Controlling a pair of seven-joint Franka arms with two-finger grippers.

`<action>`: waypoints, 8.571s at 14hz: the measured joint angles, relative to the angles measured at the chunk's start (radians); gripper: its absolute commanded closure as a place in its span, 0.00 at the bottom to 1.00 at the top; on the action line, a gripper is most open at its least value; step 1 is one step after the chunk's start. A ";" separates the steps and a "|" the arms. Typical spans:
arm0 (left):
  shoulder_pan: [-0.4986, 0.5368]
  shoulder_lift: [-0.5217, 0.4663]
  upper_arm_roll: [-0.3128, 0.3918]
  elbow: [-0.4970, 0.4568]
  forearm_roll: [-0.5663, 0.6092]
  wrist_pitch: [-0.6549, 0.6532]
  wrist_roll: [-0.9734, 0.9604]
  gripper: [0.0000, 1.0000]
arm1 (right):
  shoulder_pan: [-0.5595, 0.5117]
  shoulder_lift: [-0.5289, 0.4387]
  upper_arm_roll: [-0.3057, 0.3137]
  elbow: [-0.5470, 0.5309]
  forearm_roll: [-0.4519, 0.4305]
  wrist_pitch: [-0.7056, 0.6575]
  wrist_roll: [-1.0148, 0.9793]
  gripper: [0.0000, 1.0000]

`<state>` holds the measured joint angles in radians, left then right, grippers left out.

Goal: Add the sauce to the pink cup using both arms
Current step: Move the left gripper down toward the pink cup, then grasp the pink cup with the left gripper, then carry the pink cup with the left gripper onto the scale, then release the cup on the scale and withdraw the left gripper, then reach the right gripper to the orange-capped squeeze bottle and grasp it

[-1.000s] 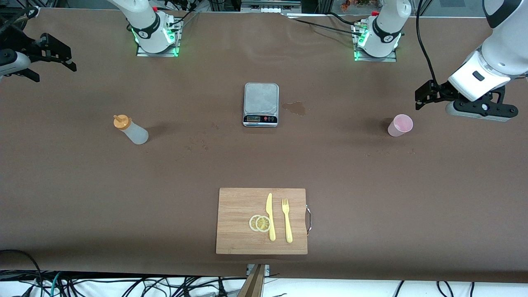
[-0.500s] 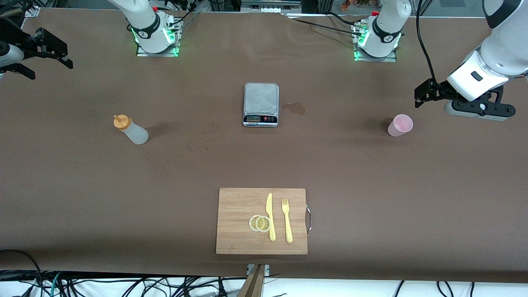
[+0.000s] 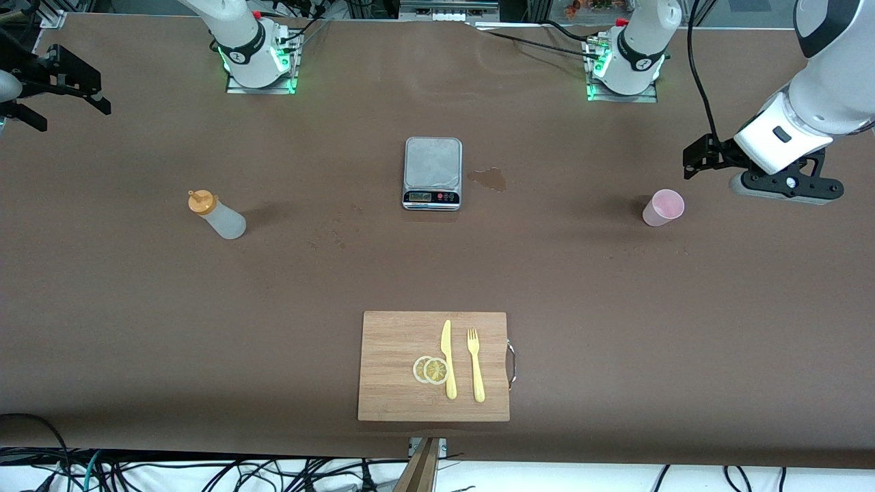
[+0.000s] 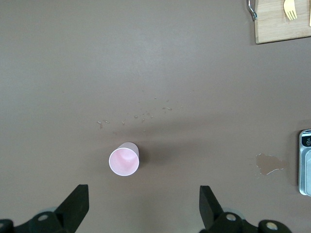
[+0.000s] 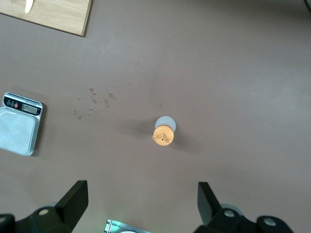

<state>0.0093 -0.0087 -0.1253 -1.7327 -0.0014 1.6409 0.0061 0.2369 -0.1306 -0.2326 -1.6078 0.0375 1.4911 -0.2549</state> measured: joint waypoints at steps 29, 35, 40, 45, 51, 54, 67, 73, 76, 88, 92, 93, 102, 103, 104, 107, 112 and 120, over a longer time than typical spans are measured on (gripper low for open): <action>0.305 0.199 0.004 -0.568 -0.054 0.673 0.586 0.07 | 0.014 0.002 0.008 -0.015 -0.001 -0.068 -0.012 0.00; 0.305 0.197 0.002 -0.617 -0.060 0.719 0.593 0.64 | 0.033 0.020 0.040 -0.015 -0.004 -0.042 -0.018 0.00; 0.305 0.197 -0.006 -0.633 -0.060 0.719 0.593 1.00 | 0.035 0.031 0.039 -0.015 -0.006 -0.032 -0.027 0.00; 0.305 0.171 -0.047 -0.583 -0.062 0.703 0.589 1.00 | 0.034 0.012 0.023 -0.015 -0.006 -0.053 -0.036 0.00; 0.300 0.129 -0.321 -0.351 -0.082 0.386 0.208 1.00 | 0.031 -0.039 -0.053 -0.045 -0.007 -0.101 -0.042 0.00; 0.294 0.136 -0.488 -0.350 -0.174 0.393 -0.038 1.00 | 0.031 -0.105 -0.072 -0.117 -0.008 -0.098 -0.042 0.00; -0.060 0.397 -0.707 -0.362 -0.034 0.759 -0.823 1.00 | 0.033 -0.139 -0.057 -0.148 -0.009 -0.089 -0.046 0.00; -0.089 0.440 -0.704 -0.361 -0.016 0.776 -0.903 0.00 | 0.035 -0.139 -0.018 -0.149 -0.009 -0.089 -0.055 0.00; -0.093 0.450 -0.700 -0.360 -0.016 0.786 -0.908 0.00 | 0.037 -0.139 0.003 -0.159 -0.009 -0.089 -0.056 0.00; 0.019 0.332 -0.695 0.025 -0.013 0.220 -0.856 0.00 | 0.038 -0.139 0.031 -0.175 -0.037 -0.083 -0.056 0.00; 0.113 0.330 -0.689 0.187 0.028 0.012 -0.703 0.00 | 0.033 -0.139 0.027 -0.174 -0.047 -0.088 -0.011 0.00; 0.131 0.330 -0.685 0.221 0.042 -0.027 -0.658 0.00 | 0.033 -0.140 0.025 -0.174 -0.047 -0.092 -0.001 0.00; -0.011 0.131 -0.113 0.188 0.041 -0.093 -0.091 0.00 | 0.034 -0.142 -0.053 -0.171 -0.073 -0.125 0.009 0.00; -0.013 0.102 -0.071 0.155 0.040 -0.091 -0.074 0.00 | 0.036 -0.142 -0.052 -0.171 -0.073 -0.128 0.001 0.00; -0.014 0.068 -0.040 0.119 0.038 -0.088 -0.064 0.00 | 0.040 -0.142 -0.052 -0.170 -0.073 -0.132 -0.019 0.00; -0.016 -0.003 -0.020 0.065 0.033 -0.084 -0.059 0.00 | 0.044 -0.142 -0.051 -0.170 -0.073 -0.136 -0.056 0.00; -0.025 -0.012 -0.020 0.059 0.033 -0.070 -0.061 0.00 | 0.053 -0.161 -0.050 -0.231 -0.073 -0.058 -0.339 0.00; -0.028 0.008 -0.024 0.077 0.014 -0.057 -0.061 0.00 | 0.052 -0.190 -0.215 -0.429 0.045 0.177 -0.931 0.00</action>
<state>-0.0190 -0.0006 -0.1489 -1.6559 0.0128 1.5834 -0.0548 0.2890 -0.3202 -0.4472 -2.0365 0.0825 1.6678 -1.1861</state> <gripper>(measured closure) 0.000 0.000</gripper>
